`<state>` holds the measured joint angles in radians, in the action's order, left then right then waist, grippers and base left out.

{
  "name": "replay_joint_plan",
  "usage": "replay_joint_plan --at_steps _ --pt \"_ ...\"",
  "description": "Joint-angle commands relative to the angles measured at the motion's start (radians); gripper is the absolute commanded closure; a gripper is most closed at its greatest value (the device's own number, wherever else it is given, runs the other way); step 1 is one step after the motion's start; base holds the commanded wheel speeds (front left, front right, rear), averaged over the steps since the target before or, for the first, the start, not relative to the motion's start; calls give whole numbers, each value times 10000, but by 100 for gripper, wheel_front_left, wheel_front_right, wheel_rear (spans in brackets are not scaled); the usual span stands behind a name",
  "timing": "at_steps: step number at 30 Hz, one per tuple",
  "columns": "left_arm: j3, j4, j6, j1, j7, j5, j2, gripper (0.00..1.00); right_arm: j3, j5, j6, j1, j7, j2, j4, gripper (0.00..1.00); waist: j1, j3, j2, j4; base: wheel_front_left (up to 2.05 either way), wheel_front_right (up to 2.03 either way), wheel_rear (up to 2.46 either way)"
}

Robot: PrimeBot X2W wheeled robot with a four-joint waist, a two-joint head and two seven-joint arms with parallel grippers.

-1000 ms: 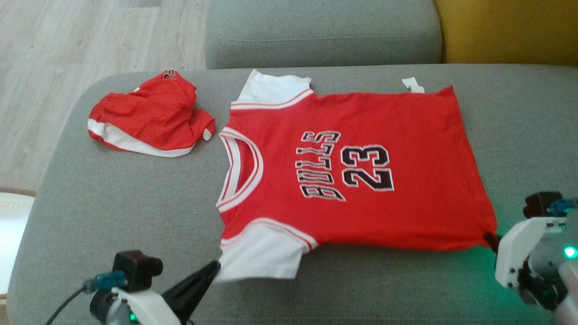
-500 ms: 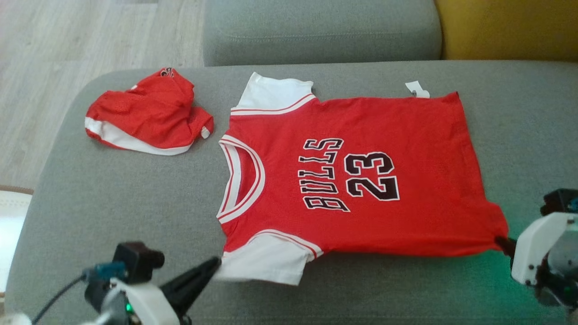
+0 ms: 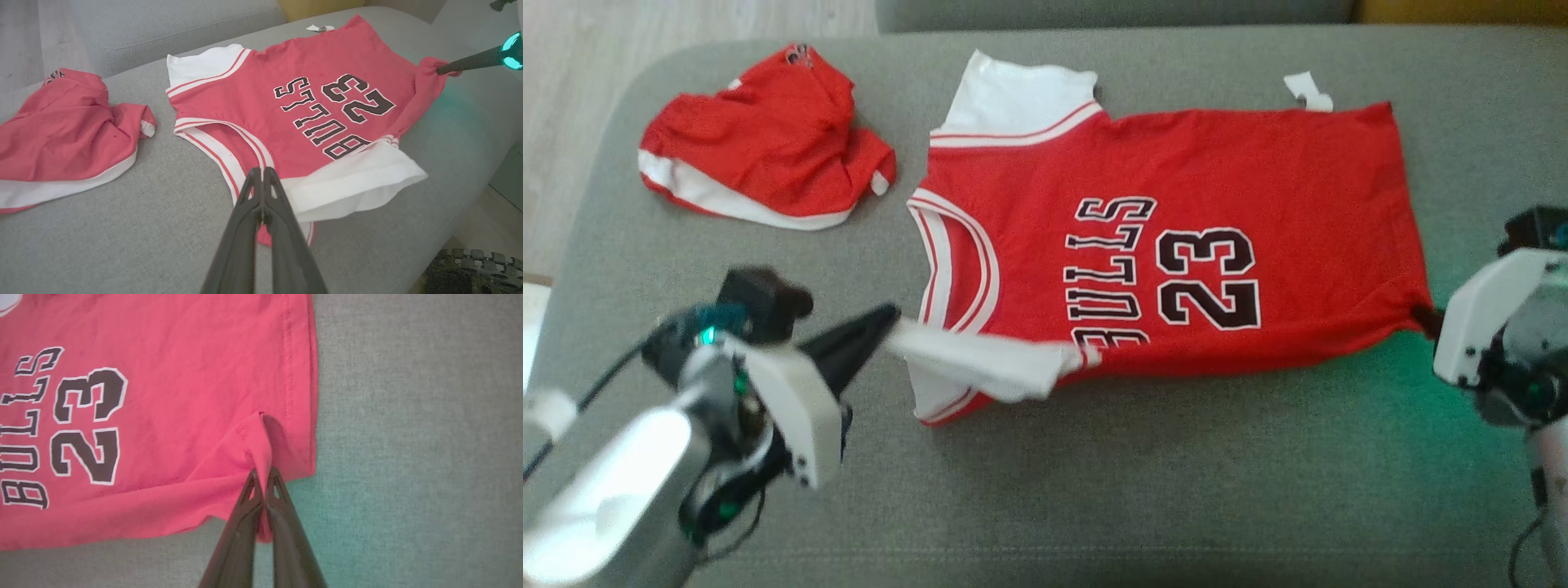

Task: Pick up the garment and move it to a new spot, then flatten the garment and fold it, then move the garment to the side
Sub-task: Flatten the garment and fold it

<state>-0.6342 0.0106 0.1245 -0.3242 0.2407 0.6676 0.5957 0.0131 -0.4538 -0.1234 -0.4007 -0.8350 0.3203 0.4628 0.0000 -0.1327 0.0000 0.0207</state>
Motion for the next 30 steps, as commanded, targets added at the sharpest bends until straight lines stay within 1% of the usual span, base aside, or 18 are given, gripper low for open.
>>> replay_joint_plan --at_steps 1,7,13,14,15,16,17,20,23,24,25,26,27,29,30 --pt "275 -13 56 -1084 -30 70 356 100 -135 238 -73 -568 -107 144 -277 100 0 -345 0 27 0 0 0" --pt "-762 -1341 59 -2765 -325 430 275 100 -171 861 -73 -1550 -279 79 120 100 0 -876 0 26 0 0 0" --pt "-1672 -2587 60 -4016 -897 760 142 100 -144 1202 -73 -2253 -85 -65 685 100 0 -1191 0 -7 0 0 0" --pt "-1809 -2773 60 -4172 -1007 801 102 100 -133 1308 -73 -2330 42 -60 765 88 0 -1217 0 -6 0 0 0" --pt "-1878 -2984 60 -4313 -1155 822 50 100 -116 1459 -73 -2403 281 -43 812 2 0 -1241 0 -1 0 0 0" --pt "-1873 -3230 60 -4438 -1348 804 -21 60 -42 1591 -73 -2471 516 -53 900 0 0 -1259 0 1 0 0 0" --pt "-1858 -3475 60 -4541 -1546 765 -114 0 26 1699 -73 -2531 731 -94 995 0 0 -1265 0 5 0 0 0" --pt "-1716 -4126 -2 -4731 -2137 748 -497 0 190 1874 -73 -2711 1661 -236 1091 0 0 -1227 0 30 0 0 0" --pt "-1406 -4585 -321 -4846 -2927 779 -918 0 394 2102 -73 -2828 3144 -336 1018 0 0 -1086 0 81 0 0 0" --pt "-1260 -4687 -424 -4836 -3232 855 -1066 0 313 2301 -73 -2819 3708 -330 923 0 0 -1022 0 96 0 0 0" --pt "-1260 -4687 -424 -4836 -3232 855 -1066 0 313 2301 -73 -2819 3708 -330 923 0 0 -1022 0 96 0 0 0" --pt "-1065 -4781 -498 -4781 -3533 1030 -1223 0 211 2563 -73 -2784 4312 -294 805 0 0 -953 0 103 0 0 0" --pt "-857 -4891 -609 -4701 -3835 1191 -1338 0 311 2685 -73 -2735 4840 -379 762 0 0 -866 0 96 0 0 0" --pt "-555 -5075 -856 -4473 -4380 1347 -1506 0 613 2569 -73 -2558 5634 -775 715 0 0 -654 0 105 0 0 0" --pt "-208 -5057 -1049 -4178 -4727 1559 -1735 0 637 2605 -73 -2283 6397 -951 472 0 0 -496 0 152 0 0 0"
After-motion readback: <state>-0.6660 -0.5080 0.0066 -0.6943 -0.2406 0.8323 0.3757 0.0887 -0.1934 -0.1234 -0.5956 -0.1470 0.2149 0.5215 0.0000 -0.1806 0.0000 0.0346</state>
